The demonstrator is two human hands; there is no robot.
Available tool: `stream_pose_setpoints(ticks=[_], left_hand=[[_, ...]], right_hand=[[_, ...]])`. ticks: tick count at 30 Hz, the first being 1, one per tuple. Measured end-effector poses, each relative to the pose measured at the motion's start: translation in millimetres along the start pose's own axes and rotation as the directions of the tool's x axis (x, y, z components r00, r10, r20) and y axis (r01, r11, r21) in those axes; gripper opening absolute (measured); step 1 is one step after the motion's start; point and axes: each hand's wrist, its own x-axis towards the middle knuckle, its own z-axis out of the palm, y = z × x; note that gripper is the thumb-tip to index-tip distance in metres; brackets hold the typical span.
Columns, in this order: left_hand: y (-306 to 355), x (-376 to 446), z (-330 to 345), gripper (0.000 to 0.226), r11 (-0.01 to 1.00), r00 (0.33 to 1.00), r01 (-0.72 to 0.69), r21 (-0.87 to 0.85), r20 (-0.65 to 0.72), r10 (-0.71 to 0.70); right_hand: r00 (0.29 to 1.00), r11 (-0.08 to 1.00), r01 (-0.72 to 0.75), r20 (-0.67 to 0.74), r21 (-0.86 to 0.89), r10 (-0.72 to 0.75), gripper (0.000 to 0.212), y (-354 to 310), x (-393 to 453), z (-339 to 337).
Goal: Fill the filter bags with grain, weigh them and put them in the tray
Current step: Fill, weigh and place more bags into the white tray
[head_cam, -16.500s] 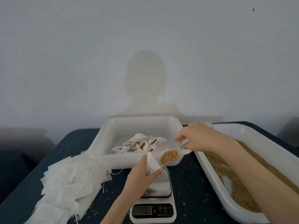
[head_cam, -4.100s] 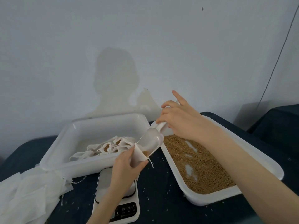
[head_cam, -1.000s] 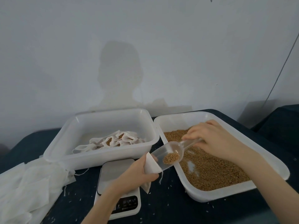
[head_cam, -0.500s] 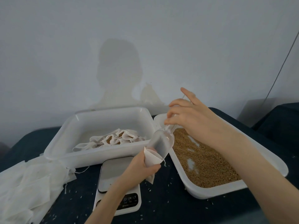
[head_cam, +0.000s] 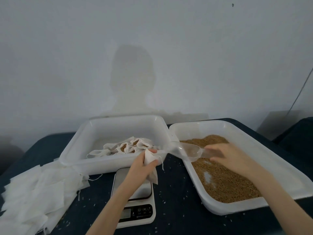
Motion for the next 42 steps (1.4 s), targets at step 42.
stream_pose_setpoints(ticks=[42], left_hand=[[-38.5, -21.9, -62.7, 0.017, 0.898, 0.985, -0.104, 0.427, -0.080, 0.153]], right_hand=[[0.998, 0.977, -0.055, 0.045, 0.206, 0.047, 0.009, -157.9, 36.5, 127.0]])
